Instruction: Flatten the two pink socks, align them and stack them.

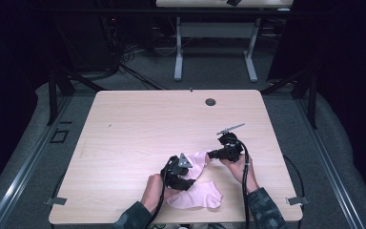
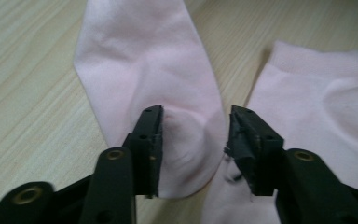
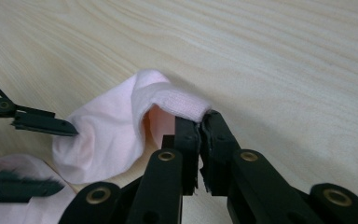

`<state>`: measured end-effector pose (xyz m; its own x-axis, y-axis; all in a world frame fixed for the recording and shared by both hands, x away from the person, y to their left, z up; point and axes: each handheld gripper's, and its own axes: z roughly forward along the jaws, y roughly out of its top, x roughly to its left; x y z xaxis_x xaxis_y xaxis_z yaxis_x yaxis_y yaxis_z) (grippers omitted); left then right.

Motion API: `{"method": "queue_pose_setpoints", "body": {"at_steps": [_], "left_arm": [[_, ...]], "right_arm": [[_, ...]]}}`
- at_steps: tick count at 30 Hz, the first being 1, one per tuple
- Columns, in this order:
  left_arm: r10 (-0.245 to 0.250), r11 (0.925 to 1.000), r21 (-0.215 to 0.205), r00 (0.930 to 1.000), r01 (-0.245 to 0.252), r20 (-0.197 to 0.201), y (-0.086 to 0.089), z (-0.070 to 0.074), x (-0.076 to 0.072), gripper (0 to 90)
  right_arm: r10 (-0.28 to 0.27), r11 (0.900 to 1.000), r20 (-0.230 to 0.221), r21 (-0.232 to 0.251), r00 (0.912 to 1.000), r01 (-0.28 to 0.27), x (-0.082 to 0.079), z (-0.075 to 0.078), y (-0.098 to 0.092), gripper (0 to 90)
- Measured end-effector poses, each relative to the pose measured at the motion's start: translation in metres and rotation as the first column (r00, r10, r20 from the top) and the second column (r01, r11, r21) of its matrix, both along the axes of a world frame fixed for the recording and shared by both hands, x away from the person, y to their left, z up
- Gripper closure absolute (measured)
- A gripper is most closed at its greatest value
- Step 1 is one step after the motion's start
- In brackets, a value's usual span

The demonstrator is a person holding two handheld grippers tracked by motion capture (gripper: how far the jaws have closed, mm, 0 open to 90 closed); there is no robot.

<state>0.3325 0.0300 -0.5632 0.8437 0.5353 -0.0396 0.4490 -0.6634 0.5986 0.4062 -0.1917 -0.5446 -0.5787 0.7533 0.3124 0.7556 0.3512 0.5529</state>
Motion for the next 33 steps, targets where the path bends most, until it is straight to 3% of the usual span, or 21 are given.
{"method": "queue_pose_setpoints", "body": {"at_steps": [4,7,9,11,13,15,18,19,21,22,24,25,26,27,28,29,30,31,33], "left_arm": [[-0.015,0.9992,0.037,0.9997,0.015,0.02,-0.001,-0.001,0.002,66.3],[-0.036,0.9988,0.035,0.9986,0.035,0.038,0.001,-0.002,0.001,81.1],[-0.039,0.9987,0.034,0.9982,0.038,0.045,0.003,-0.002,0.001,86.0],[-0.035,0.9994,0.001,0.9992,0.035,0.018,0.006,-0.002,0.002,86.9],[-0.027,0.9947,-0.1,0.9987,0.022,-0.044,0.016,0.005,0.002,87.0],[-0.025,0.976,-0.218,0.9945,0.002,-0.101,0.029,0.018,-0.001,87.0],[-0.024,0.9418,-0.335,0.987,-0.031,-0.159,0.048,0.037,0.0,86.9],[-0.004,0.9325,-0.356,0.9841,-0.061,-0.178,0.054,0.04,0.005,86.9],[0.041,0.9093,-0.393,0.9702,-0.136,-0.239,0.065,0.036,0.02,86.6],[0.07,0.9034,-0.392,0.9611,-0.175,-0.267,0.069,0.031,0.029,86.5],[0.113,0.8828,-0.401,0.9391,-0.245,-0.324,0.077,0.02,0.045,85.8],[0.149,0.8855,-0.377,0.935,-0.271,-0.322,0.08,0.016,0.052,84.8],[0.173,0.8716,-0.383,0.9231,-0.306,-0.343,0.084,0.01,0.059,83.7],[0.196,0.8679,-0.372,0.9157,-0.329,-0.351,0.086,0.008,0.062,78.8],[0.234,0.8718,-0.342,0.911,-0.351,-0.34,0.089,0.006,0.066,74.8],[0.242,0.8661,-0.344,0.9063,-0.363,-0.347,0.093,0.003,0.07,71.6],[0.265,0.8577,-0.338,0.8965,-0.387,-0.355,0.097,0.001,0.072,65.6],[0.291,0.8587,-0.319,0.8942,-0.401,-0.34,0.1,0.001,0.072,57.8],[0.312,0.8536,-0.319,0.8943,-0.412,-0.321,0.107,0.004,0.069,47.8]], "right_arm": [[0.005,1.0,-0.008,-0.017,1.0,-0.005,-0.002,-0.001,0.0,85.5],[0.011,1.0,0.001,-0.021,0.9999,-0.011,-0.002,-0.001,-0.001,85.5],[0.018,1.0,0.005,-0.025,0.9998,-0.018,-0.004,0.0,-0.002,85.6],[0.021,0.999,0.009,-0.029,0.9997,-0.02,-0.006,0.002,-0.003,85.6],[0.021,1.0,0.016,-0.024,0.9997,-0.02,-0.012,0.005,-0.006,85.7],[0.032,0.999,0.017,-0.026,0.9994,-0.031,-0.021,0.013,-0.01,85.7],[0.035,0.999,-0.013,-0.032,0.9993,-0.035,-0.031,0.026,-0.019,85.7],[0.033,0.999,-0.038,-0.036,0.9987,-0.035,-0.03,0.028,-0.021,85.6],[0.025,0.998,-0.1,-0.048,0.9946,-0.03,-0.019,0.026,-0.019,84.9],[0.03,0.997,-0.112,-0.062,0.9933,-0.037,-0.013,0.023,-0.017,84.3],[0.029,0.994,-0.137,-0.103,0.9901,-0.044,0.001,0.015,-0.01,80.6],[0.025,0.994,-0.14,-0.105,0.9898,-0.04,0.007,0.01,-0.006,77.8],[-0.003,0.995,-0.138,-0.099,0.9905,-0.011,0.01,0.005,-0.001,76.7],[0.007,0.993,-0.125,-0.118,0.9922,-0.021,0.015,0.002,0.001,74.9],[0.006,0.992,-0.121,-0.127,0.9926,-0.022,0.018,-0.001,0.002,71.6],[0.004,0.991,-0.12,-0.133,0.9927,-0.02,0.02,-0.003,0.003,67.6],[-0.002,0.992,-0.108,-0.125,0.9942,-0.011,0.021,-0.005,0.003,67.2],[0.0,0.994,-0.098,-0.106,0.9951,-0.01,0.02,-0.004,0.003,66.0],[-0.002,0.996,-0.039,-0.086,0.9993,-0.001,0.015,0.0,0.002,61.7]]}}
